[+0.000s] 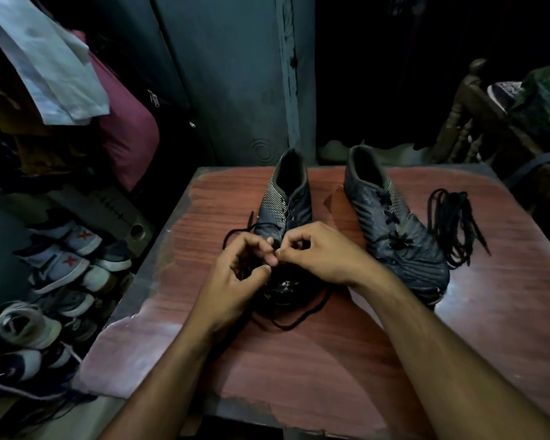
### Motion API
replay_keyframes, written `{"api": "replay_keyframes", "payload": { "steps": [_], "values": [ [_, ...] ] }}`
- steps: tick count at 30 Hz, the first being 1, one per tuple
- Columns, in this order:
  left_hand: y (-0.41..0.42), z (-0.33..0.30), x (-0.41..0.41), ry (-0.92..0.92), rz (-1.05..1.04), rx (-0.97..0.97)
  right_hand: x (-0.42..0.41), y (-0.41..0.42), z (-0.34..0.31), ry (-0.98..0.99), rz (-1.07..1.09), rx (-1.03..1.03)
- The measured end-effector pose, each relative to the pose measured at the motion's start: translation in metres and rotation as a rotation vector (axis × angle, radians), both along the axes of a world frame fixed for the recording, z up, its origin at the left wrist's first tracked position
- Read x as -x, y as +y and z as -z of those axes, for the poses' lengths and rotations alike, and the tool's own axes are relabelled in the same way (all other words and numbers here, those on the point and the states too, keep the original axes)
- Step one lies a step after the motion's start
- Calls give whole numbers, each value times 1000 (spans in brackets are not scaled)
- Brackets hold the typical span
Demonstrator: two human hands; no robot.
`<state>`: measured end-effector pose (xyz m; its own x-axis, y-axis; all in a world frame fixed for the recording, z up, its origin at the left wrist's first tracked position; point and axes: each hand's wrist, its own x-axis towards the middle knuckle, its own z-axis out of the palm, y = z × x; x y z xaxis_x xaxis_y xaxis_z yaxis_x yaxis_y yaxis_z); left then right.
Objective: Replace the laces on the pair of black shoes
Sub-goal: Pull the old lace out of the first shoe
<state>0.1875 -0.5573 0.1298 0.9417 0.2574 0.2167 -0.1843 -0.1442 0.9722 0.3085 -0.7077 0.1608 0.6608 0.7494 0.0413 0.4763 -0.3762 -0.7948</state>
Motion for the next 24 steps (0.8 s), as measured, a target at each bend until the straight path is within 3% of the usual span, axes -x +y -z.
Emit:
{"api": "replay_keyframes", "payload": {
  "steps": [2, 6, 8, 13, 17, 24],
  "values": [
    [0, 0, -3, 29, -88, 6, -1, -7, -7, 61, -93, -8],
    [-4, 0, -5, 7, -160, -390, -4, -15, -13, 97, -219, 10],
    [-5, -2, -5, -2, -172, -474, -4, -16, -14, 95, -242, 6],
    [-7, -5, -4, 20, -208, -490, -4, -17, -17, 135, -238, 14],
    [-10, -8, -2, 72, -220, -377, -5, -18, -19, 153, -170, -17],
    [-11, -7, -2, 112, -214, -266, -14, -25, -21, 294, 3, -355]
  ]
}}
